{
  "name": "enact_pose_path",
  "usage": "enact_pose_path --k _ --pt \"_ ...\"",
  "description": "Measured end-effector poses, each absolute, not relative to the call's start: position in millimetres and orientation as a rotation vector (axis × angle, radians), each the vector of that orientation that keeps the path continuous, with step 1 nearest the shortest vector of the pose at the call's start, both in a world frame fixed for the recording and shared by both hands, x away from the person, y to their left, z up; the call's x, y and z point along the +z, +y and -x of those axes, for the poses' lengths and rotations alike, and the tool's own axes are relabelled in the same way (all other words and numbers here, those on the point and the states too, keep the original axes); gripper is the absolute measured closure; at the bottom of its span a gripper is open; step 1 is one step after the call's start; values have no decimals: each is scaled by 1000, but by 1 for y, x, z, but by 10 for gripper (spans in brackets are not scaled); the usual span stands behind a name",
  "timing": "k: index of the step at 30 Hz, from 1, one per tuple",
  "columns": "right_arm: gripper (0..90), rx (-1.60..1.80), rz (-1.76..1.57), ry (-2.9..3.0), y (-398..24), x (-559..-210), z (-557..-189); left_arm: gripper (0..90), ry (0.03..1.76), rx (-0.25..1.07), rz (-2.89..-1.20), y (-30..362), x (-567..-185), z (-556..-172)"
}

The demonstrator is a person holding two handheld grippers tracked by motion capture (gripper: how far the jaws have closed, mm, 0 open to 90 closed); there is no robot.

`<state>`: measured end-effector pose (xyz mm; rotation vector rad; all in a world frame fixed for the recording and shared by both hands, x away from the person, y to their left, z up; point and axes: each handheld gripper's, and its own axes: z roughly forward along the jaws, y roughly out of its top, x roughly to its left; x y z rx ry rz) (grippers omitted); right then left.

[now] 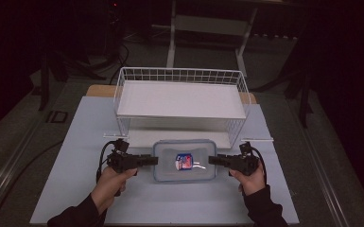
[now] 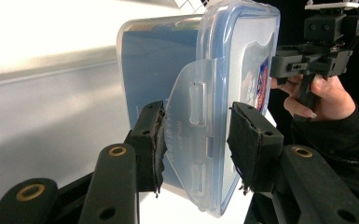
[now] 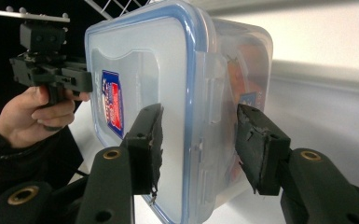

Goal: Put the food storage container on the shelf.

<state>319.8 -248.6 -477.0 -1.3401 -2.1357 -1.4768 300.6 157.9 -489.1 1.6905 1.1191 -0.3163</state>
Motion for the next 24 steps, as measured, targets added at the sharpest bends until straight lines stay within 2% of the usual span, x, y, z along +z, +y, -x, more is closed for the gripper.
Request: enact_pose_path --k 24 --pt "518 -1578 1359 -2147 -250 -491 -362 555 1103 -157 -1683 149 -493 -345"
